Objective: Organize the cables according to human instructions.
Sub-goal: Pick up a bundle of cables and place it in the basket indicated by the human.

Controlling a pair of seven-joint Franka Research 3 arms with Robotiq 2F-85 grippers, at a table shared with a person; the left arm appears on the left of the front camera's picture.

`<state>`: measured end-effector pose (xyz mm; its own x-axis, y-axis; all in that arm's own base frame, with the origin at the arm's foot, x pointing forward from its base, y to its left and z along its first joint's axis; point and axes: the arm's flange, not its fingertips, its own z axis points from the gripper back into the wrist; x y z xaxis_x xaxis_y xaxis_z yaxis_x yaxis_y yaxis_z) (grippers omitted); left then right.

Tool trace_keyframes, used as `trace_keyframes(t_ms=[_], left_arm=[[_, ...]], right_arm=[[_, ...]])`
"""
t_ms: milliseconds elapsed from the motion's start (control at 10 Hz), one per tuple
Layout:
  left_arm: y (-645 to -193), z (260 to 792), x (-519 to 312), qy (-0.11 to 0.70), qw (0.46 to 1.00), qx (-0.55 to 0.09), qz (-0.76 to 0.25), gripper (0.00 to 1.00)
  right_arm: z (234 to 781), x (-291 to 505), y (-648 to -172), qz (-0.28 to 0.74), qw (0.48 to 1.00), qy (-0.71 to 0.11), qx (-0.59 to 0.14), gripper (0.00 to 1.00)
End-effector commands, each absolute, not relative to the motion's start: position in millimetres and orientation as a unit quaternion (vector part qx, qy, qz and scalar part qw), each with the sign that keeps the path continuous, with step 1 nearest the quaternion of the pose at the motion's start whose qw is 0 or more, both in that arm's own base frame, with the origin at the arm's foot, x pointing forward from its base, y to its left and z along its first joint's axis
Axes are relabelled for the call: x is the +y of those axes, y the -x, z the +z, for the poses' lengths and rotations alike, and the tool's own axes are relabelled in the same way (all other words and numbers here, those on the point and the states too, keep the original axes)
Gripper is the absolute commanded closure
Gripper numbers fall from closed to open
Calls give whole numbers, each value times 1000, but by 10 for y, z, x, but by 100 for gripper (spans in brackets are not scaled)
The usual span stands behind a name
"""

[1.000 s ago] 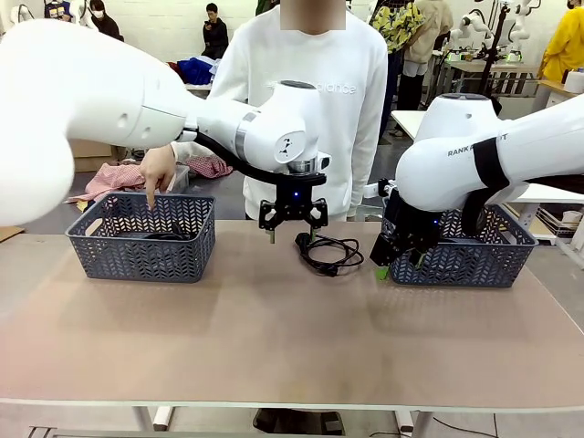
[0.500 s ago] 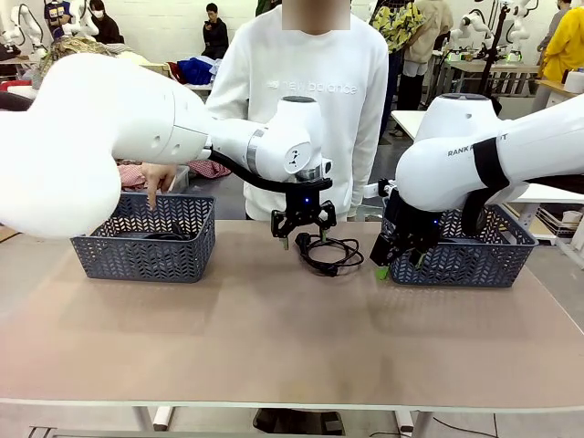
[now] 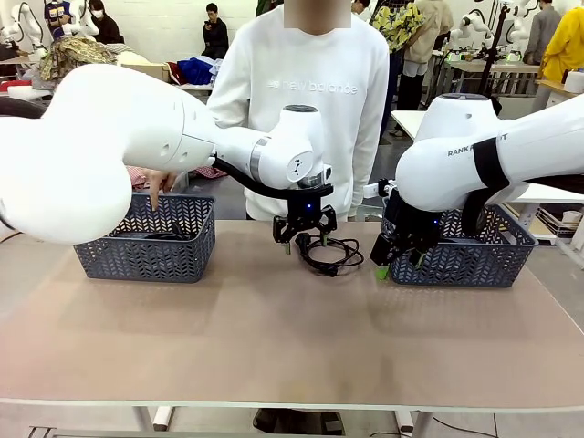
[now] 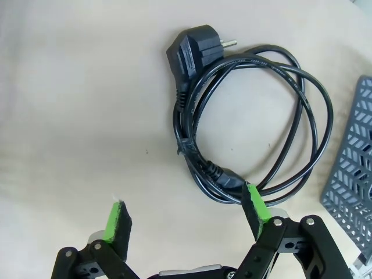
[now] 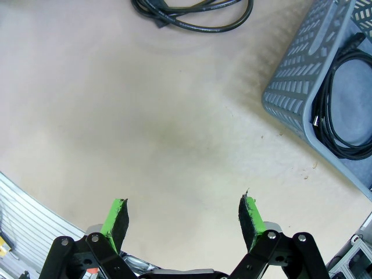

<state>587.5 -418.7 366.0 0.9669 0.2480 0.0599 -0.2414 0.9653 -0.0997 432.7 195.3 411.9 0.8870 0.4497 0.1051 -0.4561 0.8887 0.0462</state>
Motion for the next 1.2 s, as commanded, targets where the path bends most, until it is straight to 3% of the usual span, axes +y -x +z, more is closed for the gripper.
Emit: trace_keyframes(t_ms=[0, 1100], left_arm=[[-5878, 3694, -4158, 47, 991, -35, 122, 0], [-6043, 3480, -4353, 26, 987, -41, 156, 0]], right_arm=[[4140, 1954, -4329, 233, 971, -35, -48, 0], [4140, 1954, -4329, 233, 971, -35, -48, 0]])
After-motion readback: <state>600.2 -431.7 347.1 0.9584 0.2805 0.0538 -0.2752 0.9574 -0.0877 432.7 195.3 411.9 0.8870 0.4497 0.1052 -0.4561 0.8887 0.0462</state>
